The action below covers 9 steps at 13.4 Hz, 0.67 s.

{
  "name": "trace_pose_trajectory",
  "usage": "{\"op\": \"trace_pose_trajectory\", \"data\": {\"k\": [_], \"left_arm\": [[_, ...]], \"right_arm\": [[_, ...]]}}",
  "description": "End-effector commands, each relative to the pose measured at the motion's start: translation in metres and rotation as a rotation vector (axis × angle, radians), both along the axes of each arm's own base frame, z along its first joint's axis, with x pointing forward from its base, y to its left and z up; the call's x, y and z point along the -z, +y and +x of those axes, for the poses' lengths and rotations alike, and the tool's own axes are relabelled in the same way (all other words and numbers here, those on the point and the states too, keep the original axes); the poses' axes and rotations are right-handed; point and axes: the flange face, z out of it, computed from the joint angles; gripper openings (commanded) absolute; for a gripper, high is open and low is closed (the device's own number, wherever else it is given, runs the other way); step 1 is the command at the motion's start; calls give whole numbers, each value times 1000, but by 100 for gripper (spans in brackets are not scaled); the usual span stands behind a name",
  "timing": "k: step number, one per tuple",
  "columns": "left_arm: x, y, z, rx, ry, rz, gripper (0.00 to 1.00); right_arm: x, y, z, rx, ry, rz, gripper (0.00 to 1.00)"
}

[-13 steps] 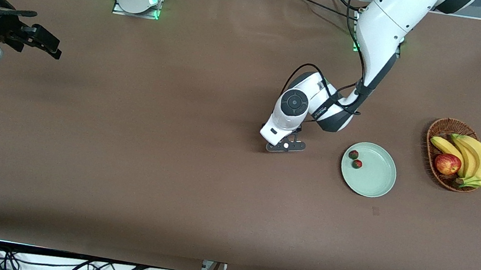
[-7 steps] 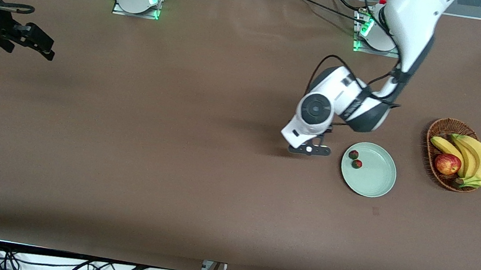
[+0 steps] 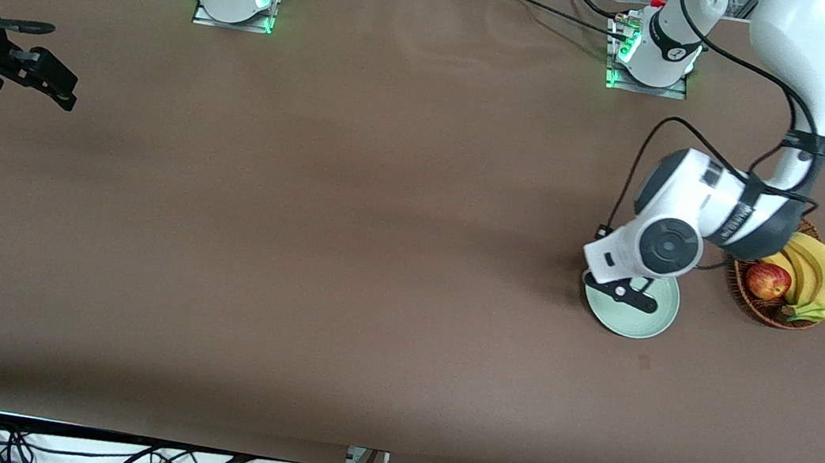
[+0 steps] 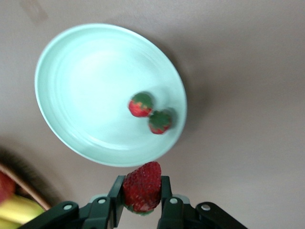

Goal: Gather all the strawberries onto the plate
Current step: 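Carry the strawberry over the plate and open the left gripper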

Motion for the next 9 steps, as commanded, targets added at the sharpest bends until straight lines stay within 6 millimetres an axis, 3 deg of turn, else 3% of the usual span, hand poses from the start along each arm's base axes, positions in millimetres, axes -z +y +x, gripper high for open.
{"op": "trace_pose_trajectory", "data": {"k": [1,2,3,6,9], "left_arm": [[25,17,15,319,-10,-48,20],[36,27,20,363,-14,-77,30],[40,31,21,372,-14,-86,99],[23,27,24,382,-25,-83,100],[-17,26,25,352,-61,-87,100]], "right_arm": [[-8,-1,2,0,-6,22,100],[-7,-2,2,11,-2,59,100],[-8,1,1,17,5,88,100],[-5,-3,0,49,15,92,100],[-6,-8,3,61,-1,96,100]]}}
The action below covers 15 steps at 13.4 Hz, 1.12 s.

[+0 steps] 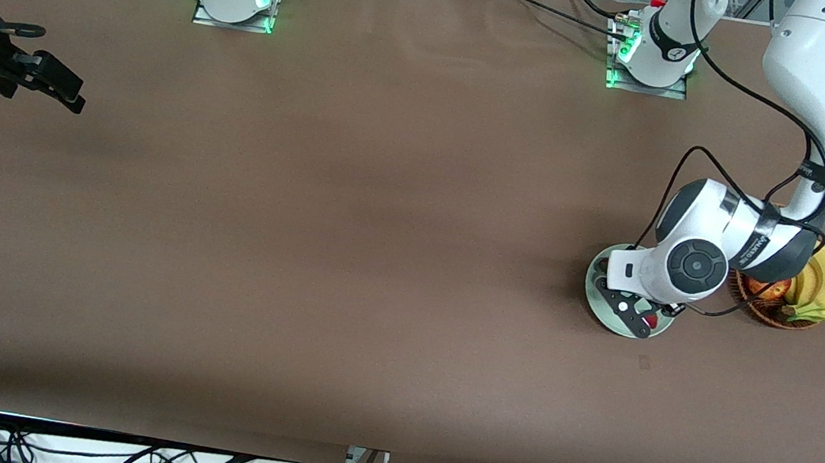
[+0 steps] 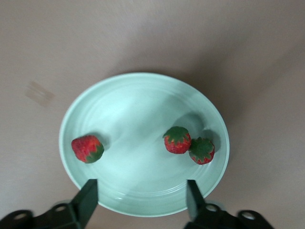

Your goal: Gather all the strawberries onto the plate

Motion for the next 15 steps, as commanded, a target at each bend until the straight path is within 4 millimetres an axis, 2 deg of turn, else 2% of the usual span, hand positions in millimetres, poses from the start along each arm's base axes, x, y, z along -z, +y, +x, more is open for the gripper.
{"op": "trace_pose_trajectory", "data": {"k": [1,4,6,8,11,12,14,15], "left_arm": [[-56,0,-5,-26,-19,-10,100],[-139,-7,-9,-226,-109,-71,100],[-194,-4,-2,-349,-122,-49,100],[-240,3,2,-425,-137,-35,100],[-279,22,4,-496,-152,-26,100],[-286,42,5,-534,-174,-10,100],[-310,40,-6,-595,-196,-59,100],[-321,63,-18,-682,-197,-82,100]], "right_arm": [[-7,-3,2,22,-10,22,100],[-6,-4,3,23,-7,22,100],[-6,-4,3,23,-7,22,100],[-6,-3,3,22,-8,22,100],[-6,-3,3,22,-7,22,100],[-6,-3,3,22,-7,22,100],[-6,-4,3,23,-7,22,100],[-6,-3,3,22,-7,22,100]]}}
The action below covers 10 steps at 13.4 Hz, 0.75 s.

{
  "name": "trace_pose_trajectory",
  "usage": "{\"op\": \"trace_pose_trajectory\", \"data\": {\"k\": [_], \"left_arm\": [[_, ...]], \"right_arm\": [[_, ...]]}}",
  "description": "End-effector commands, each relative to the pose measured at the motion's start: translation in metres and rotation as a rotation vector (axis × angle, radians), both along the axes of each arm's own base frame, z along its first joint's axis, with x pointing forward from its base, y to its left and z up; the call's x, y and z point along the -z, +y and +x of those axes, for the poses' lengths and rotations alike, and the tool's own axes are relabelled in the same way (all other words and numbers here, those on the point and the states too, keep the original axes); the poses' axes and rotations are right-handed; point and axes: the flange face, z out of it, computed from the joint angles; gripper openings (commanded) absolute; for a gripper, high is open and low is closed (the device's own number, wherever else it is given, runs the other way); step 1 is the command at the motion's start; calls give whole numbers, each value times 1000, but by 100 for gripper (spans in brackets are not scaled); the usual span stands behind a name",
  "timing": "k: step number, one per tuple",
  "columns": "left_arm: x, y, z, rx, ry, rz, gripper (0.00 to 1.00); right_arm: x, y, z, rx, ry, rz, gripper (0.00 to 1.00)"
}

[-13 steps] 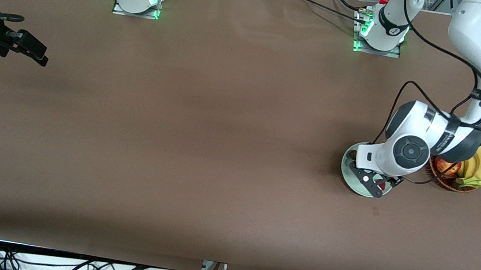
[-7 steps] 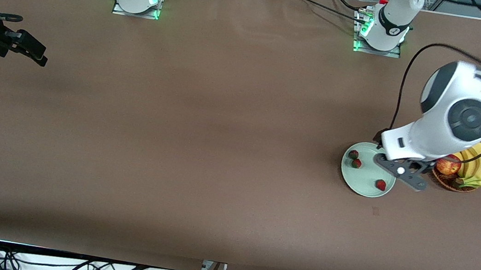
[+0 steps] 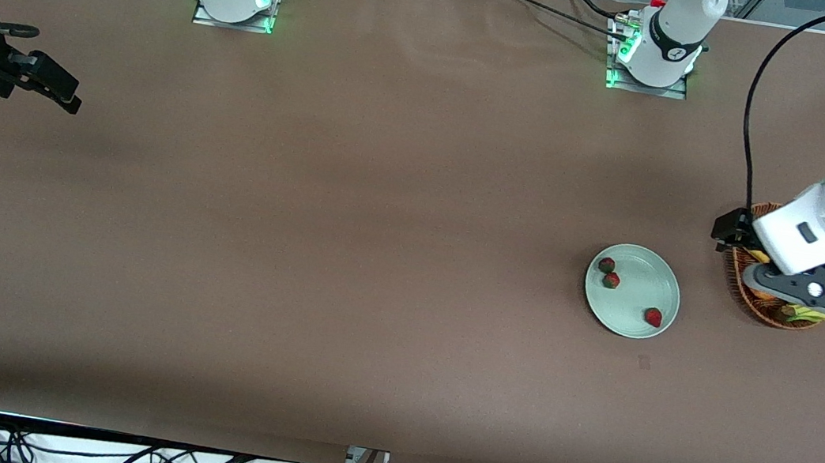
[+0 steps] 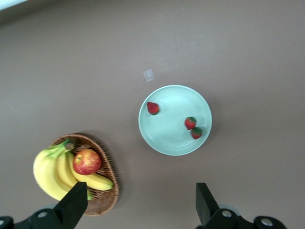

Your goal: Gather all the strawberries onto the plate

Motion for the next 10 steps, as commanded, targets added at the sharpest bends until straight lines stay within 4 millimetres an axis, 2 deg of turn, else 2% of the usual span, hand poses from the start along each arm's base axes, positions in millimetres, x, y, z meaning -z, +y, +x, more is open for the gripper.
{"op": "trace_pose_trajectory", "data": {"k": [1,2,3,6,10], "left_arm": [[-34,13,-44,-113,-15,-55,100],[-38,22,-67,-127,-34,-62,100],[-44,27,-80,-131,-57,-69,100],[-56,41,-84,-153,-76,-70,100],[-52,40,-81,-149,-71,-69,100]], "right_arm": [[-5,-1,2,16,-3,19,100],[-5,-2,2,18,-3,19,100],[-5,-2,2,18,-3,19,100],[-5,-4,2,21,-3,19,100],[-5,-4,2,21,-2,19,100]]}}
